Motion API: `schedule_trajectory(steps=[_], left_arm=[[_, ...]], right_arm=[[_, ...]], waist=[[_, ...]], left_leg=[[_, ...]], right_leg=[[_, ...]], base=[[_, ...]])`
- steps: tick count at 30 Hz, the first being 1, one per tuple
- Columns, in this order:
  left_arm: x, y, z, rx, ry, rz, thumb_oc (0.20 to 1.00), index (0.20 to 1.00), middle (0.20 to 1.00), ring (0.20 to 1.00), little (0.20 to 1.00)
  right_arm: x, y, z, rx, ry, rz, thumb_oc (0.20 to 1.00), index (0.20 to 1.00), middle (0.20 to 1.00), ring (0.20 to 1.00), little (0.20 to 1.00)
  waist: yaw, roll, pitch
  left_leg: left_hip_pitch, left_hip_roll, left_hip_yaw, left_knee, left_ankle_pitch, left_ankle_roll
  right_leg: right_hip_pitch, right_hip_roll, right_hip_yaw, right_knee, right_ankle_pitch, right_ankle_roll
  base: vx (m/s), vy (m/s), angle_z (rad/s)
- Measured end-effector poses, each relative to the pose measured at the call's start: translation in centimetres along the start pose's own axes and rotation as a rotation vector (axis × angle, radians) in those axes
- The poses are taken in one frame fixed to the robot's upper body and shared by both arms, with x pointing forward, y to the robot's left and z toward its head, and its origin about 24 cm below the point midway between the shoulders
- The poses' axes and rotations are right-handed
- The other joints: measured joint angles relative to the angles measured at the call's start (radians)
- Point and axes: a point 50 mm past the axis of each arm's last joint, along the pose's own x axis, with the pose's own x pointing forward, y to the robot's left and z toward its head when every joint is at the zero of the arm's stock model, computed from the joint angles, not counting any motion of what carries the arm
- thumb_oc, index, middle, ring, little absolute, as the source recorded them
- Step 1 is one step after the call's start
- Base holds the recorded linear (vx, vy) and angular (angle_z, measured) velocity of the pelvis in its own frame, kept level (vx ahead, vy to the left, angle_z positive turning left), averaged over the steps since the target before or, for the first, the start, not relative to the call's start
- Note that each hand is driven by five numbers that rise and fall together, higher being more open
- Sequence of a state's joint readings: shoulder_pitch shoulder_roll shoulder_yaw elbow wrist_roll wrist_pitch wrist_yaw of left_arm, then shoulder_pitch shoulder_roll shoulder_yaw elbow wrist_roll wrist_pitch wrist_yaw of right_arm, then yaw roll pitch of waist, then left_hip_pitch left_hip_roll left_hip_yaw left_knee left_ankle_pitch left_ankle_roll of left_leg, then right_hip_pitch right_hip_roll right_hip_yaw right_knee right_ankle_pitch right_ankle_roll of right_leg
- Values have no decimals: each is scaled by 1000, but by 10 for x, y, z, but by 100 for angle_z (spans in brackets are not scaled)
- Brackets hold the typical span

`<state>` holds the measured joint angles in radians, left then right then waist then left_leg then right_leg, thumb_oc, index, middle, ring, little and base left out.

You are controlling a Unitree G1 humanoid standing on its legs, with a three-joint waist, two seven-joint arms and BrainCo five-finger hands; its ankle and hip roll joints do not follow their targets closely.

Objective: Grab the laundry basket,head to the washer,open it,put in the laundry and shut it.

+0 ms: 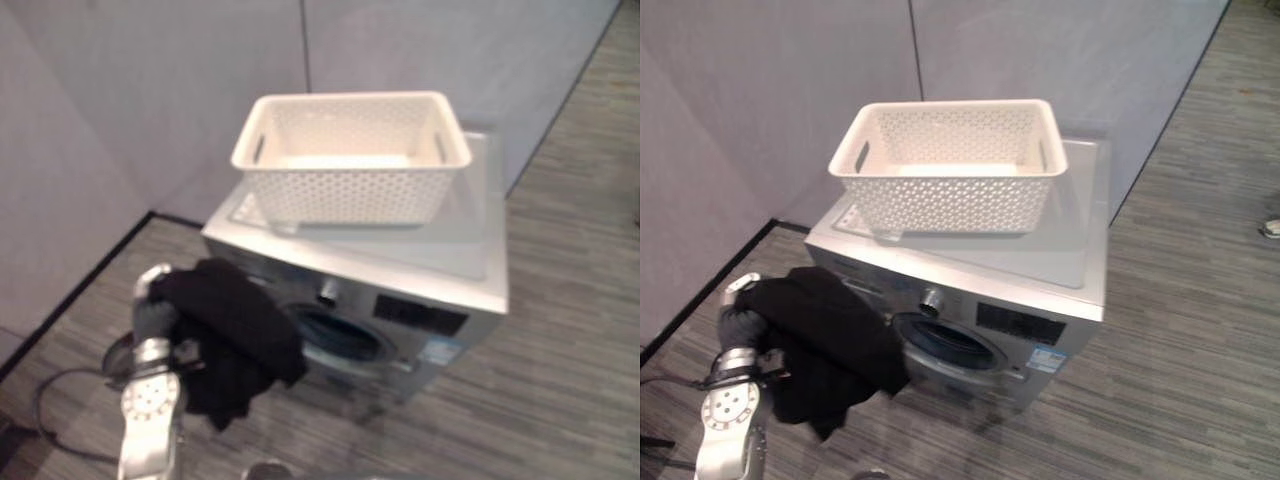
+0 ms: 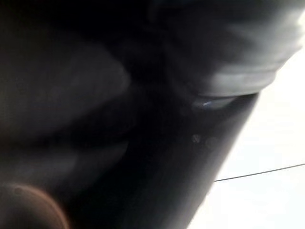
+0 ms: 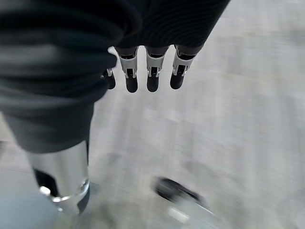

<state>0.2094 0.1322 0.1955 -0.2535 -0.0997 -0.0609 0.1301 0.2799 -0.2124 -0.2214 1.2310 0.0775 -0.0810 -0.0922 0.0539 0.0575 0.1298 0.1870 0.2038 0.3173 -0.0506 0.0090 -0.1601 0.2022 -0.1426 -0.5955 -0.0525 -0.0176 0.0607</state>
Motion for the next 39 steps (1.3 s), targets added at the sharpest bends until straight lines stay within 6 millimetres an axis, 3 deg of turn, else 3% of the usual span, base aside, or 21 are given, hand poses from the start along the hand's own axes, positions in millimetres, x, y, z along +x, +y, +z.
schedule_trajectory(steps=[2, 3, 5, 8, 14, 15, 17, 20, 21, 22, 28, 33, 39], left_arm=[[-1, 2, -4, 7, 22, 5, 200, 200, 200, 200, 200], [-3, 2, -7, 8, 36, 2, 200, 200, 200, 200, 200], [-3, -1, -8, -39, 46, -8, 200, 200, 200, 200, 200], [-8, -23, -23, -152, 127, -98, 200, 200, 200, 200, 200], [-31, -66, -64, -341, 338, -212, 200, 200, 200, 200, 200], [-41, -77, -87, -398, 458, -193, 200, 200, 200, 200, 200], [-50, -82, -106, -392, 550, -193, 200, 200, 200, 200, 200], [-46, -87, -115, -388, 593, -201, 200, 200, 200, 200, 200], [-43, -90, -116, -384, 598, -210, 200, 200, 200, 200, 200], [-32, -99, -113, -391, 583, -231, 200, 200, 200, 200, 200], [22, -119, -83, -468, 431, -224, 200, 200, 200, 200, 200], [51, -119, -73, -546, 390, -100, 200, 200, 200, 200, 200], [84, -116, -34, -625, 216, -34, 200, 200, 200, 200, 200]], right_arm=[[0, 11, 3, 10, -5, 29, 1000, 1000, 1000, 1000, 1000], [1, 16, 15, 9, -39, 42, 1000, 1000, 1000, 1000, 1000], [3, 22, 35, -9, -101, 60, 1000, 1000, 1000, 1000, 1000], [4, 30, 71, -49, -206, 79, 1000, 1000, 1000, 1000, 1000], [-1, 47, 115, -64, -326, 124, 1000, 1000, 1000, 1000, 1000], [-5, 56, 131, -75, -383, 153, 1000, 1000, 1000, 1000, 1000], [-11, 68, 142, -80, -431, 186, 1000, 1000, 1000, 1000, 1000], [-20, 84, 161, -84, -505, 230, 1000, 1000, 1000, 1000, 1000], [-21, 86, 165, -98, -518, 234, 1000, 1000, 1000, 1000, 1000], [-25, 90, 171, -107, -541, 245, 1000, 1000, 1000, 1000, 1000], [-30, 99, 181, -112, -577, 268, 1000, 1000, 1000, 1000, 1000], [-36, 106, 187, -119, -621, 289, 1000, 1000, 1000, 1000, 1000], [-44, 107, 195, -117, -687, 291, 1000, 1000, 1000, 1000, 1000]], waist=[[6, -4, 1], [9, -7, 1], [12, -11, 5], [19, -4, 18], [10, 13, 80], [2, -7, 126], [1, -41, 168], [0, -107, 251], [1, -115, 269], [1, -143, 313], [-7, -174, 378], [-22, -197, 384], [-48, -244, 383]], left_leg=[[4, -12, 0, -26, 0, 0], [-3, -25, -2, -34, -6, 10], [-16, -29, 0, -35, -7, 13], [-40, -24, 4, -34, -6, 16], [-134, -11, 27, 12, 5, 29], [-156, -6, 31, 26, 7, 32], [-190, 6, 28, 58, 8, 32], [-246, 16, 25, 80, 15, 41], [-255, 17, 21, 83, 16, 41], [-271, 14, 24, 91, 19, 43], [-309, 12, 19, 101, 22, 44], [-342, 18, 9, 102, 24, 43], [-436, 33, -2, 103, 33, 35]], right_leg=[[-22, -15, 0, 20, 6, 14], [-45, -28, 19, 22, 9, 37], [-68, -34, 29, 31, 14, 45], [-108, -34, 49, 48, 18, 47], [-216, -37, 75, 98, 34, 21], [-239, -32, 78, 103, 42, 8], [-267, -29, 79, 124, 35, 0], [-327, -33, 81, 163, 29, -20], [-335, -35, 79, 168, 29, -21], [-355, -41, 83, 183, 29, -23], [-385, -45, 79, 184, 39, -29], [-415, -38, 74, 179, 41, -32], [-490, -20, 58, 162, 50, -44]], base=[[-7, 59, 11], [-54, 49, -5], [-64, 33, -9], [-80, 15, -13], [-115, -28, -16], [-88, -54, -16], [-101, -43, -8], [-83, -35, 3], [-83, -42, 7], [-80, -41, 5], [-39, -48, 1], [-5, -37, 0], [13, -51, 5]])
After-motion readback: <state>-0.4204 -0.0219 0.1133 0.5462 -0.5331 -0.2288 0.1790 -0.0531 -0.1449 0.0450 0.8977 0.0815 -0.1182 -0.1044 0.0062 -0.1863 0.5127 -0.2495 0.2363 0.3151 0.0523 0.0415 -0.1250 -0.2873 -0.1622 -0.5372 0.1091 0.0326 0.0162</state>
